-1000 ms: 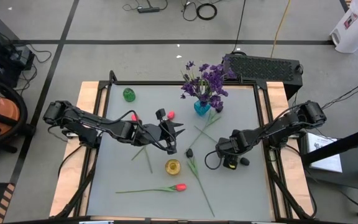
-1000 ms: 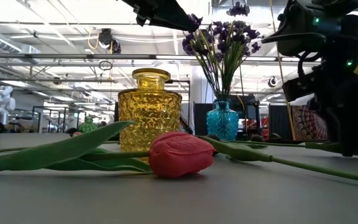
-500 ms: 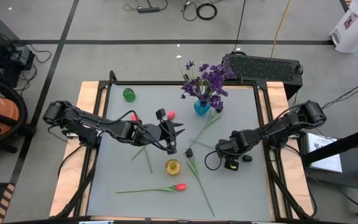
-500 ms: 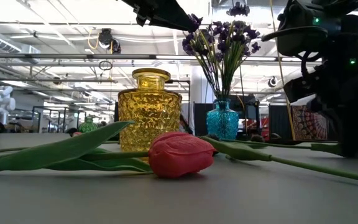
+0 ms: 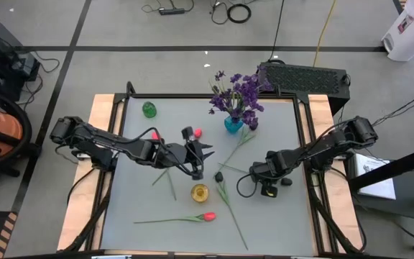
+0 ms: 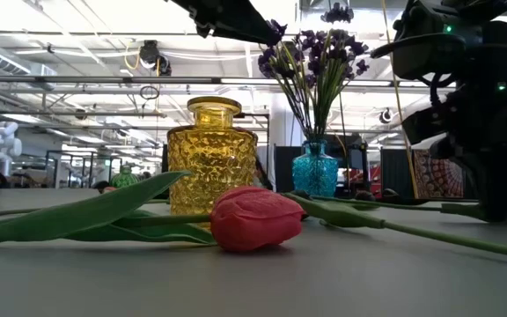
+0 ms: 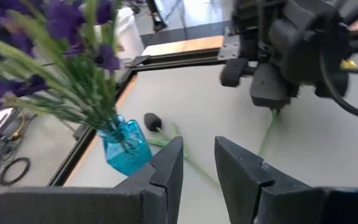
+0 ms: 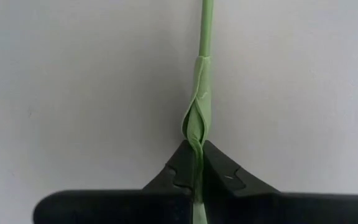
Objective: Sort flowers into vase by color
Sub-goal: Put the bottom right black flower into the green vase
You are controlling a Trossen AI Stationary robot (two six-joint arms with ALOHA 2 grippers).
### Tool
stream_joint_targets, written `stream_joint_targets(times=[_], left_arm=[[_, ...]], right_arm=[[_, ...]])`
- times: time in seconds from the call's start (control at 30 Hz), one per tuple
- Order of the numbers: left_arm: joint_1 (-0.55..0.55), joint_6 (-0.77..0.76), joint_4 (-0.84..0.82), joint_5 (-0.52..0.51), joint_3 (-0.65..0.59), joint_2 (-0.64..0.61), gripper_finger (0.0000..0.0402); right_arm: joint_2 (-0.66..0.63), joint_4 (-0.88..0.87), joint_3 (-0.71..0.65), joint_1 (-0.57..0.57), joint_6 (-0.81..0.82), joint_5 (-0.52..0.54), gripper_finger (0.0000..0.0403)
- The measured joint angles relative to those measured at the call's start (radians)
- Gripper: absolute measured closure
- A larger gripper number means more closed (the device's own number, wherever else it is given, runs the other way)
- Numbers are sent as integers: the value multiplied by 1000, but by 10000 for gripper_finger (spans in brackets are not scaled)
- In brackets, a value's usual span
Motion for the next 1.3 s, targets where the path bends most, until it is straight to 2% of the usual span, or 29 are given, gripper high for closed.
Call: stream_joint_targets(times=[0.17,0.37,0.7,0.83,1.1,1.3], left_arm=[[0,83,-7,24,0,0,301],[0,133,-26,25,5,0,301],[-3,131,-244,109,105,0,301],[-3,129,-398,171,184,1,301],[-7,129,-608,214,348,0,301],[-5,121,-725,239,404,0,301]], right_arm=[[-18,-18,5,0,-12,0,401],[-40,-34,75,0,-54,0,402],[-41,-34,253,-17,-133,18,402],[-41,-55,318,-41,-160,53,402],[-27,-64,395,-108,-277,63,402],[17,-69,439,-162,-366,63,402]])
